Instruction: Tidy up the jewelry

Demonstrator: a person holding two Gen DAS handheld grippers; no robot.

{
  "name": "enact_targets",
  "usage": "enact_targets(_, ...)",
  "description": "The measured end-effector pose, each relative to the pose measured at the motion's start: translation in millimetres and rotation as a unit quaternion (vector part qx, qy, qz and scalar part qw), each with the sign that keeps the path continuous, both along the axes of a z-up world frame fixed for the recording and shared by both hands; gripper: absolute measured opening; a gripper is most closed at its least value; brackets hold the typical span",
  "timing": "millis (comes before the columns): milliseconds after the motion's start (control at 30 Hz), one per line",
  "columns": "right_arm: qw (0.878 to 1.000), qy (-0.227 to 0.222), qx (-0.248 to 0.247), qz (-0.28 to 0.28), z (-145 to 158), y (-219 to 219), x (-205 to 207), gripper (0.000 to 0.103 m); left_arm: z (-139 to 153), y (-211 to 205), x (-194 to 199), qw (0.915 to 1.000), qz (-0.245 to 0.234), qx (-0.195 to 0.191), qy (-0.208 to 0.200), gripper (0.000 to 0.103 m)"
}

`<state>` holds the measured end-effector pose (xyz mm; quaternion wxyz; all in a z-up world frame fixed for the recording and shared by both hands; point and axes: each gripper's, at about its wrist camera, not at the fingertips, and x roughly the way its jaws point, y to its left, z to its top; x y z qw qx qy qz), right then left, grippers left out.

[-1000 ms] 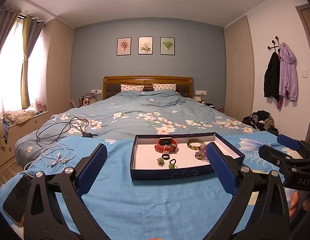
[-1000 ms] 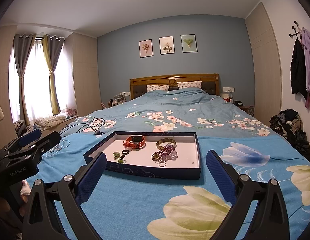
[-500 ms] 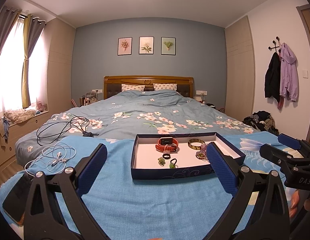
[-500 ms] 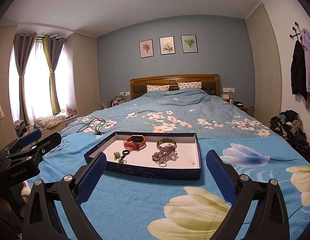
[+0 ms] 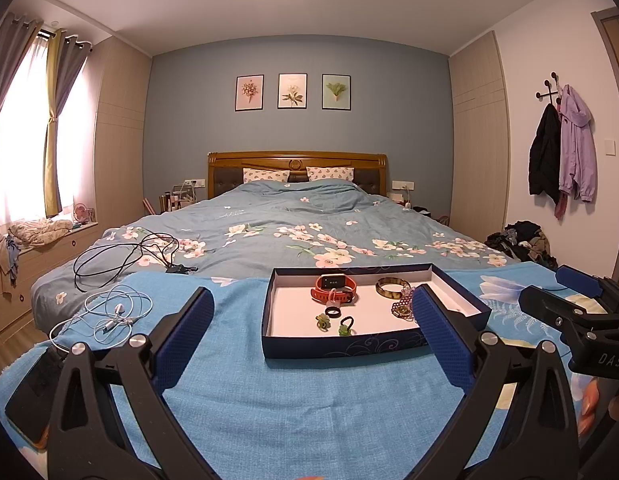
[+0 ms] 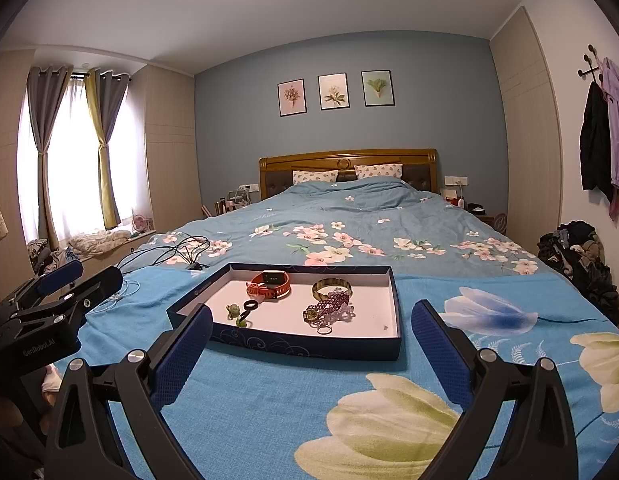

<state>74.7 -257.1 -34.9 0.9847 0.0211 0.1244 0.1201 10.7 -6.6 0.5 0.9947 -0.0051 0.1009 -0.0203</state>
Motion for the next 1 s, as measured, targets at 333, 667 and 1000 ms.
enact_targets(333, 1.0, 0.003, 0.001, 0.0, 0.5, 0.4, 1.4, 0.096, -0.7, 1.0, 0.3, 1.0, 0.0, 0.0, 0.001, 0.098)
enact_targets(667, 1.0, 0.002, 0.001, -0.001, 0.0, 1.1, 1.2, 0.096, -1.6, 1.2, 0.8, 1.0, 0.0, 0.0, 0.002, 0.098)
enact_targets(1000, 1.0, 0.003, 0.001, 0.0, -0.1, 0.0, 2.1, 0.096, -4.9, 2.2, 1.8, 1.0, 0.003, -0.002, 0.003, 0.098)
